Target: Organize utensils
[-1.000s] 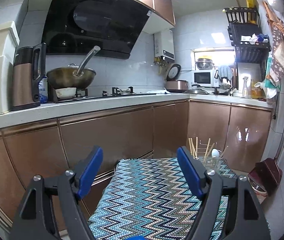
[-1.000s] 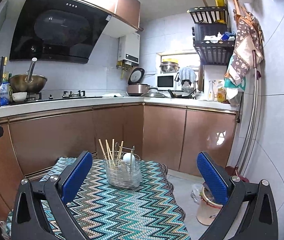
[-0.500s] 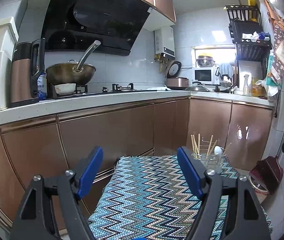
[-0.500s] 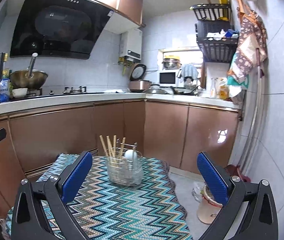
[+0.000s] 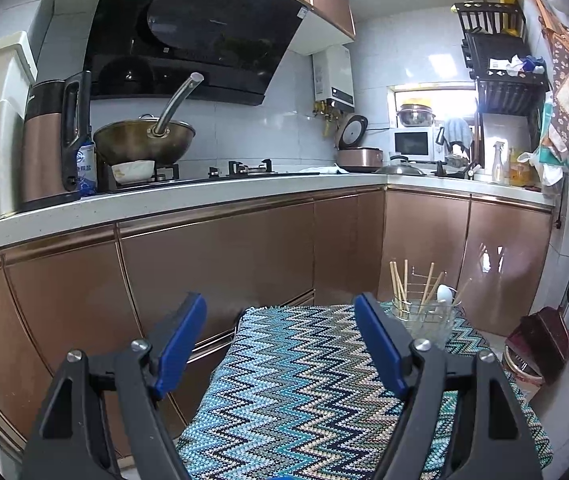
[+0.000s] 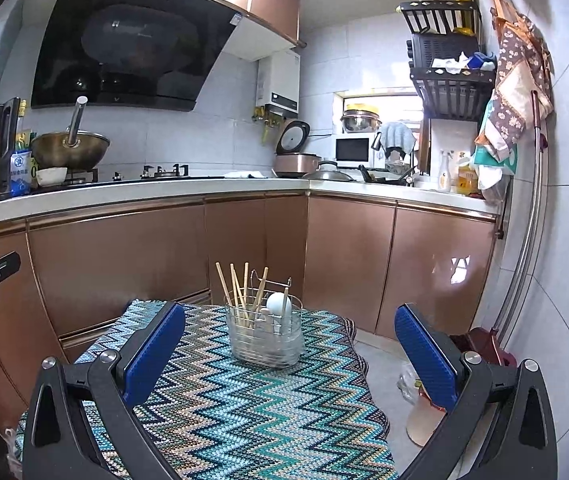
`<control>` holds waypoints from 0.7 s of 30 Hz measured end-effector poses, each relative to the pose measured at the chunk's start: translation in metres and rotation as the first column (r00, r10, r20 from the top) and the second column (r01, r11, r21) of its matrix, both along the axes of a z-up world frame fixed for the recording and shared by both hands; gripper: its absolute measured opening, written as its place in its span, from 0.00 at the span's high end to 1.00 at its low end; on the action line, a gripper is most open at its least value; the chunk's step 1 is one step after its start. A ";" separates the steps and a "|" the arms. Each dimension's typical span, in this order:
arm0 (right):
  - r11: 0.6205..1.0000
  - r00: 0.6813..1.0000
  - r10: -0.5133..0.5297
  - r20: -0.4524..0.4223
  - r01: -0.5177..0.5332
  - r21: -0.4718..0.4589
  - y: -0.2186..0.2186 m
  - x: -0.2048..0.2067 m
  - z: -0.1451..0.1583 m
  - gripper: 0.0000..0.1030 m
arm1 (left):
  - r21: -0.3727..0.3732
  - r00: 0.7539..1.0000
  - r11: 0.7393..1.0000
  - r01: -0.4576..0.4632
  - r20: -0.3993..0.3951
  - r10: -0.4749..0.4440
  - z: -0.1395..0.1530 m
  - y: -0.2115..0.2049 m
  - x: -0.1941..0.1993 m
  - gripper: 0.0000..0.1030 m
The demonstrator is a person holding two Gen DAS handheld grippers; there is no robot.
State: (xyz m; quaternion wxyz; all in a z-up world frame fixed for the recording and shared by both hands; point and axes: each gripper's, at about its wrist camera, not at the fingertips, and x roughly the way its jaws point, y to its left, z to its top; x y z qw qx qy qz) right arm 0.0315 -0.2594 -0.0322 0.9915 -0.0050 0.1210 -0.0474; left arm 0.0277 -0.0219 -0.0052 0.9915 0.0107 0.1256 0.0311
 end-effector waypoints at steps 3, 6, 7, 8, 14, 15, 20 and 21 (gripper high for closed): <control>1.000 1.000 0.000 -0.002 0.000 0.002 -0.001 0.000 -0.001 0.00 | 0.004 1.000 1.000 0.002 -0.001 -0.002 0.000 -0.001 0.000 0.27; 1.000 1.000 0.003 -0.003 -0.003 0.003 0.000 0.001 -0.002 0.00 | 0.005 1.000 1.000 0.002 0.000 -0.002 0.000 -0.001 0.000 0.27; 1.000 1.000 0.004 -0.003 -0.004 0.003 0.000 0.001 -0.002 0.00 | 0.004 1.000 1.000 0.002 0.000 -0.002 0.000 -0.001 0.000 0.27; 1.000 1.000 0.004 -0.004 -0.004 0.003 0.001 0.001 -0.002 0.00 | 0.004 1.000 1.000 0.002 0.000 -0.002 0.000 -0.001 0.000 0.27; 1.000 1.000 0.006 -0.005 -0.006 0.004 0.000 0.001 -0.002 0.00 | 0.011 1.000 1.000 0.005 -0.001 -0.005 0.000 -0.002 0.000 0.27; 1.000 1.000 0.005 -0.005 -0.005 0.002 0.000 0.001 -0.002 0.00 | 0.013 1.000 1.000 0.007 -0.002 -0.007 0.000 -0.003 0.000 0.27; 1.000 1.000 0.006 -0.010 -0.006 0.003 -0.001 0.002 -0.004 0.00 | 0.021 1.000 1.000 0.009 -0.007 -0.009 0.000 -0.004 0.002 0.27; 1.000 1.000 0.005 -0.011 -0.005 0.004 -0.001 0.003 -0.005 0.00 | 0.022 1.000 1.000 0.009 -0.009 -0.009 0.000 -0.004 0.003 0.27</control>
